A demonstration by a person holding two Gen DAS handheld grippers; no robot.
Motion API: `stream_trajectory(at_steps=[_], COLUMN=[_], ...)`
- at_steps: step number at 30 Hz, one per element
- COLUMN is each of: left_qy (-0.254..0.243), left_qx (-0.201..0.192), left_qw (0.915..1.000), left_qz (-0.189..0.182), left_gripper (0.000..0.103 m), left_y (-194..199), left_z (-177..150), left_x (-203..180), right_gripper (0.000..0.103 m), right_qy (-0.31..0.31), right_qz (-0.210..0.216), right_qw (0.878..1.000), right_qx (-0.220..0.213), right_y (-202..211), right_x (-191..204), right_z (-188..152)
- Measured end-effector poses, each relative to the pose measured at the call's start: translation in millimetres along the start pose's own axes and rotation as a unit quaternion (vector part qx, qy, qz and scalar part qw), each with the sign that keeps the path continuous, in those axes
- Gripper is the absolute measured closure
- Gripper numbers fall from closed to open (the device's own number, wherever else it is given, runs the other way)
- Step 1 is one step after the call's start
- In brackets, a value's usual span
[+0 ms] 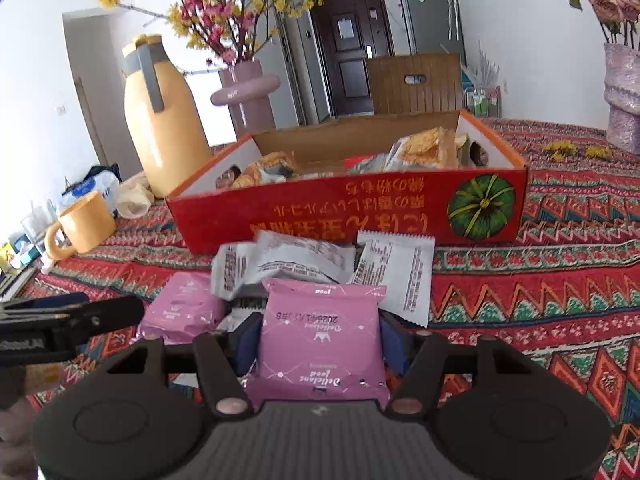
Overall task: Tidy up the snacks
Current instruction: 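Grasp a pink packet with the right gripper while the left grasps another pink packet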
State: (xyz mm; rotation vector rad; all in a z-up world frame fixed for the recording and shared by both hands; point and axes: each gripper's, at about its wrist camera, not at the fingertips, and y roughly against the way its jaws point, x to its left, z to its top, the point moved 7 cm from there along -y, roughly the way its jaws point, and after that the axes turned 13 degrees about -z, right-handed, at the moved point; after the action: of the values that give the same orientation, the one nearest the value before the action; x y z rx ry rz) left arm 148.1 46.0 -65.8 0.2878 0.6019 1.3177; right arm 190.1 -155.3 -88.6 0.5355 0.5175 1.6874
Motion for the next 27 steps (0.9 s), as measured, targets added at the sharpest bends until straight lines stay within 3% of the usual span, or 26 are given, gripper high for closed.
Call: stream_trajectory(at_steps=[4, 11, 16, 23, 27], left_qy=[-0.001, -0.011, -0.006, 0.004, -0.003], left_qx=[0.009, 0.033, 0.058, 0.094, 0.093], left_qw=[1.0000, 0.9994, 0.9982, 0.9945, 0.9938], left_qz=[0.002, 0.004, 0.014, 0.046, 0.060], left_gripper=[0.000, 0.000, 0.000, 0.000, 0.000], left_y=[-7, -24, -44, -71, -74], left_z=[1, 6, 9, 2, 1], left_x=[-1, -8, -10, -4, -3], right_gripper=[0.042, 0.042, 0.042, 0.042, 0.042], right_qy=[-0.009, -0.030, -0.047, -0.046, -0.043], right_qz=[-0.013, -0.090, -0.120, -0.117, -0.111], right_qw=[1.000, 0.994, 0.991, 0.991, 0.992], right_qx=[-0.021, -0.045, -0.049, -0.039, -0.038], right_y=[8, 5, -3, -16, -16], right_x=[-15, -64, -90, -92, -89], right_z=[5, 12, 15, 10, 8])
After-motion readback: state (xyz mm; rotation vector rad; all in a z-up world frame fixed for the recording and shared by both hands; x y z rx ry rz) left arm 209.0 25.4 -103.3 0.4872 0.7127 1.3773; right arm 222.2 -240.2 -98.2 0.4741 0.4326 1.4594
